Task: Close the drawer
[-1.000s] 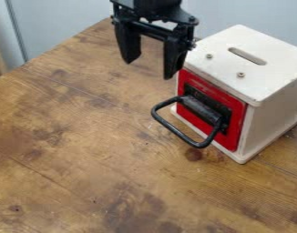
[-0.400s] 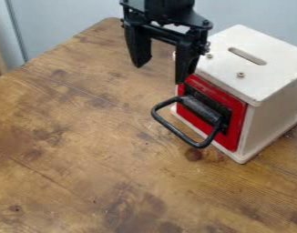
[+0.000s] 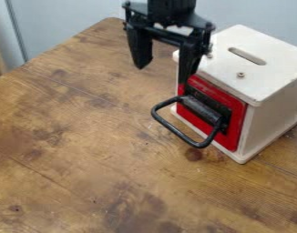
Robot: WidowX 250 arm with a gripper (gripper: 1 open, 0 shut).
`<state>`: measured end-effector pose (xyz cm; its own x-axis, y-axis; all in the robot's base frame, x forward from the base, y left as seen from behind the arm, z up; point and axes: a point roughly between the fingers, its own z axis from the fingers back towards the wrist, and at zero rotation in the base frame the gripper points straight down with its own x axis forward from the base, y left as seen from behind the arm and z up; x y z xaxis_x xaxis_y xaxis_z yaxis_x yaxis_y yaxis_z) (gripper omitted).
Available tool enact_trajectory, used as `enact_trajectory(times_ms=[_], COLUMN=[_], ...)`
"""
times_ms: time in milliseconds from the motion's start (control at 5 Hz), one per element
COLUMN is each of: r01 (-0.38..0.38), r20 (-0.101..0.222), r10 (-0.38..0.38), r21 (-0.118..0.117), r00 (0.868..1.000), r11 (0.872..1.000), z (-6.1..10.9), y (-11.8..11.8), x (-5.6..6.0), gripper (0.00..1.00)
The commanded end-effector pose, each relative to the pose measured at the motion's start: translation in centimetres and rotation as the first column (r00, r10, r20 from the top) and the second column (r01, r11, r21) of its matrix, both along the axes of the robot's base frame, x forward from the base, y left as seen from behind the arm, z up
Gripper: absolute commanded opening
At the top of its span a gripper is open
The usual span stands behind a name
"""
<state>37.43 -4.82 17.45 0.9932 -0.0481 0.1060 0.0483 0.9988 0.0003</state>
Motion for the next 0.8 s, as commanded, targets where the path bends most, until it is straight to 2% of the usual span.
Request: enact_trajectory(times_ms=[0,200,400,600], r01=[-0.060,-0.101,-0.051,-0.002], r20=[0.059,0.069,0.088,0.080], r10=[0.060,0.102,0.052,0.003], r21=[-0.005,-0.006,-0.011,-0.006], r00=[0.996,0.992,0.995,0.997], r11=[0.998,0.995,0.999,1.000], z=[2.0,2.5,3.0,2.8], y=[2.1,3.7,4.7,5.4], x=[-0.6,-1.1,-1.5,-2.0], gripper=[1.00,1.00,1.00,1.00])
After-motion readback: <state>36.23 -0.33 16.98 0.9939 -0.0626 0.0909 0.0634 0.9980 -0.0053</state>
